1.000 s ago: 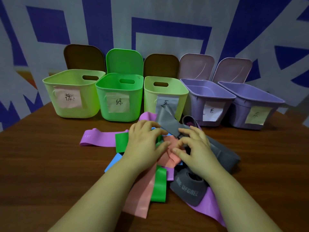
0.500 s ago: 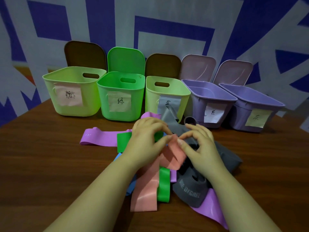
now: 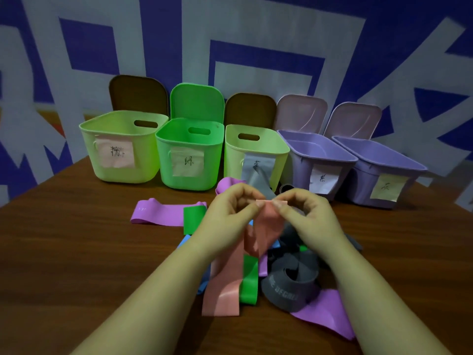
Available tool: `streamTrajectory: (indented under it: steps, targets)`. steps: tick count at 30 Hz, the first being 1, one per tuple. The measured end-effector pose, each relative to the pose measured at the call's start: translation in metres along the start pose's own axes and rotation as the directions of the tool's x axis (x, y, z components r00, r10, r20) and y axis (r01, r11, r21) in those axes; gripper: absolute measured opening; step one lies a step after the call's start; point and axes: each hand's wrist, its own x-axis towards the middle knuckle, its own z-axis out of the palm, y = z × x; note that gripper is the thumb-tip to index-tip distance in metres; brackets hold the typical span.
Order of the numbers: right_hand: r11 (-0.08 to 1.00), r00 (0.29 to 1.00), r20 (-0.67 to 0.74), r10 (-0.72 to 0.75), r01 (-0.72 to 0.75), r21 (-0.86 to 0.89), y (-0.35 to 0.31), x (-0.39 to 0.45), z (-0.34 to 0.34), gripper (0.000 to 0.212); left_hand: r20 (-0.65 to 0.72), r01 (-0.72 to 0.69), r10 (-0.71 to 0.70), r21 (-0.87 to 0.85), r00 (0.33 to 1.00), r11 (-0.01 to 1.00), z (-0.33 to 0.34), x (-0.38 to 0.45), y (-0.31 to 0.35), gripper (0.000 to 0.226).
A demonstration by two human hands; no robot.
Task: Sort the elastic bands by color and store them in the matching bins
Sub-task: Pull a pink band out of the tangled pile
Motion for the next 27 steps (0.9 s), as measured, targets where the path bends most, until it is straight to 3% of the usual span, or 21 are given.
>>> streamTrajectory:
  steps: [9, 14, 19, 23, 27]
  targets:
    - [0.999, 0.985, 0.172, 0.028, -0.024, -0.023, -0.077, 0.014, -0.011, 0.004, -0.080, -0.078, 0.079, 0.006, 0.994, 0.997, 0.001, 0.000, 0.064, 0.025]
    - [0.997, 0.981, 0.187, -0.051, 0.060, -0.042, -0.115, 0.010, 0.002, 0.004, -0.141, -0.089, 0.085, -0.028, 0.986, 0.996, -0.008, -0.013, 0.098, 0.023]
    - [0.993, 0.976, 0.182, -0.117, 0.119, 0.000, -0.159, 0.011, 0.011, 0.013, -0.006, 0.104, -0.104, 0.004, 0.995, 0.995, -0.023, -0.032, 0.117, 0.047]
    - [0.991, 0.977, 0.163, -0.137, 0.137, 0.012, -0.192, 0.015, 0.013, 0.015, 0.097, 0.124, -0.133, 0.093, 0.986, 0.988, -0.033, -0.047, 0.124, 0.008]
    - [0.992, 0.983, 0.146, -0.108, 0.097, 0.080, -0.211, 0.017, 0.014, 0.014, 0.061, 0.117, -0.122, 0.083, 0.991, 0.990, -0.042, -0.062, 0.146, 0.012]
